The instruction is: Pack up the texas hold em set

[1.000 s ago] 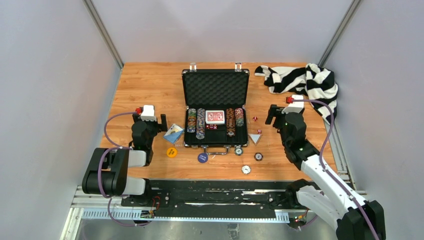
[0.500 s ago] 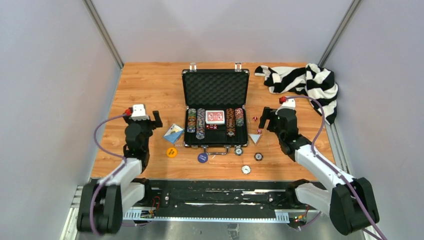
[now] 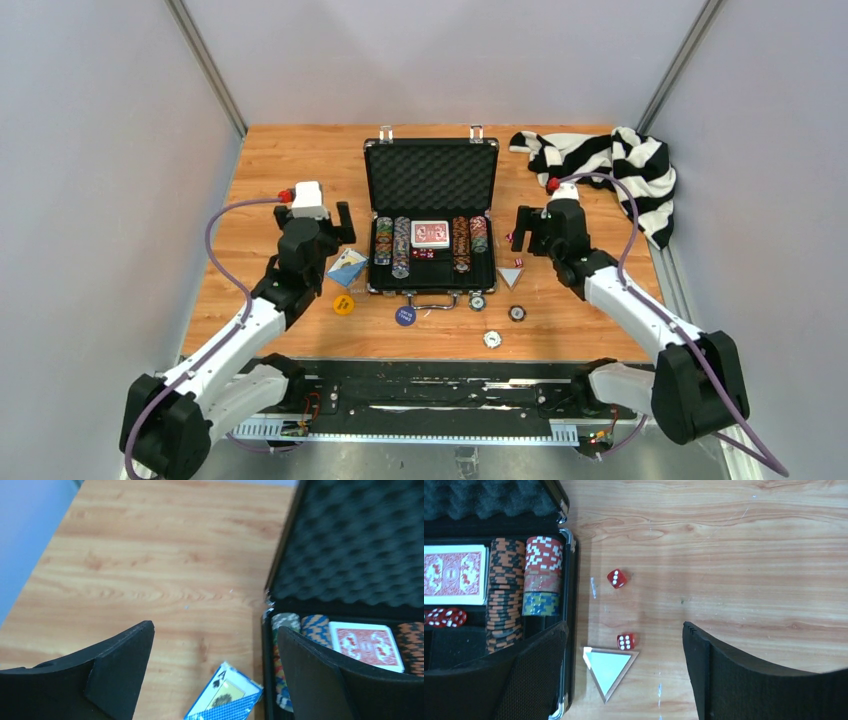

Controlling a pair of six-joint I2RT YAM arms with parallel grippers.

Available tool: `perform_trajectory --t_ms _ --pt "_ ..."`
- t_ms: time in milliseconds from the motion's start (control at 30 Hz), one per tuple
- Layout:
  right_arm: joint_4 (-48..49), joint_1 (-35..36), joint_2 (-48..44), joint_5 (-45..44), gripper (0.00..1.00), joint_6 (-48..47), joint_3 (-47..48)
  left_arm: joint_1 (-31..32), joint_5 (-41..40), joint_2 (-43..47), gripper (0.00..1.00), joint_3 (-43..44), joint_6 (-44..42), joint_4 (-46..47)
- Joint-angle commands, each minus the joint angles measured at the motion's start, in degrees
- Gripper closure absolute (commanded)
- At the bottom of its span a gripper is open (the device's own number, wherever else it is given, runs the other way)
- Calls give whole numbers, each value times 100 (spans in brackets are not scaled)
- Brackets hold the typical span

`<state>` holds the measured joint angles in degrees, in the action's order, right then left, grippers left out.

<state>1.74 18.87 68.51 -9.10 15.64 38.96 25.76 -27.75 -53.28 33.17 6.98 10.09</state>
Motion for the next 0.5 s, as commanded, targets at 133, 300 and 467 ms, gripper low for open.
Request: perform_trajectory --t_ms 133,300,467 --pt "-772 800 -1050 522 22 -547 -399 -633 1396 -13 2 -545 1230 518" --pt "-1381 1814 -1192 316 23 100 -687 -109 1482 -433 1 -468 1440 423" --pt "-1966 2700 -1261 -392 15 703 -926 311 1440 -479 0 -414 1588 22"
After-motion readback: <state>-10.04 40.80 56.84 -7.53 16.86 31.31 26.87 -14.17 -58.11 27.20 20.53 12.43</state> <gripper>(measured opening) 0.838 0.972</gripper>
